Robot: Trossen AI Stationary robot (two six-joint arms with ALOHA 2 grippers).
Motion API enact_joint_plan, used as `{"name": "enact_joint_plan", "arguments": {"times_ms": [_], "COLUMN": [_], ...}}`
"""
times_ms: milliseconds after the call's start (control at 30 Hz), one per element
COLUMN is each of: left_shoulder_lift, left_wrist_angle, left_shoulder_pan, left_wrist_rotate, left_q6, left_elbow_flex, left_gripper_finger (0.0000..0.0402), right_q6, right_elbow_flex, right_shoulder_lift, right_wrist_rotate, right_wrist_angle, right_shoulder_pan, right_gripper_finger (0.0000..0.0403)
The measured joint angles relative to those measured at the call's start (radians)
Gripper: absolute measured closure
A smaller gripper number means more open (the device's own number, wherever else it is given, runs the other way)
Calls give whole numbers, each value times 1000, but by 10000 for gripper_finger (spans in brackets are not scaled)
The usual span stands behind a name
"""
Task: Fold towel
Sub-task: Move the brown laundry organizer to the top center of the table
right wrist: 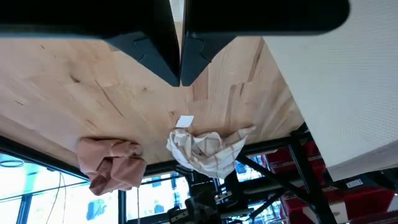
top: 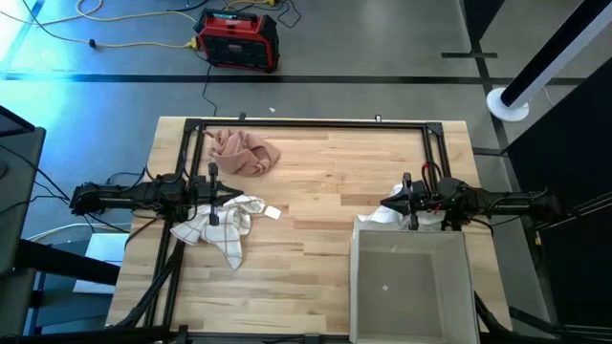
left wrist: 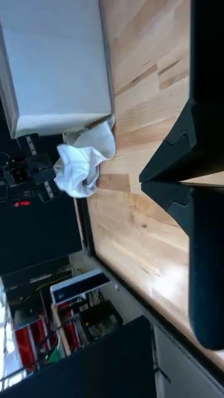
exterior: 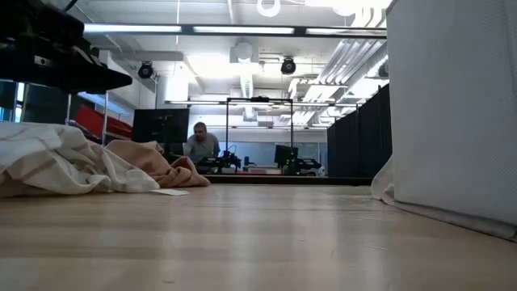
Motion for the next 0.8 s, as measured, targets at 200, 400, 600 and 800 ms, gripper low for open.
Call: {"name": "enact_joint_plan", "arguments": {"times_ms": [200,400,600,800], "left_shoulder_lift": [0,1,50,264], "left_wrist_angle": [71,272,275,71], "left_shoulder_pan": [0,0,0,0], "left_wrist_rotate": [-135,-164,-165,-164], "left_q6": [53,91,210,192], "left_elbow_flex": [-1,89,349,659], "left_gripper_finger": [402,402,402,402], "right_q6": [-4,-15,-207,-115], "right_elbow_flex": [0,145,527,982], "right_shoulder_lift": [0,0,79,358], "right_wrist_rotate": [74,116,136,144], "right_wrist_angle": [36,122,-36,-371], "right_shoulder_pan": [0,0,0,0], "right_gripper_finger": [402,402,402,402]}}
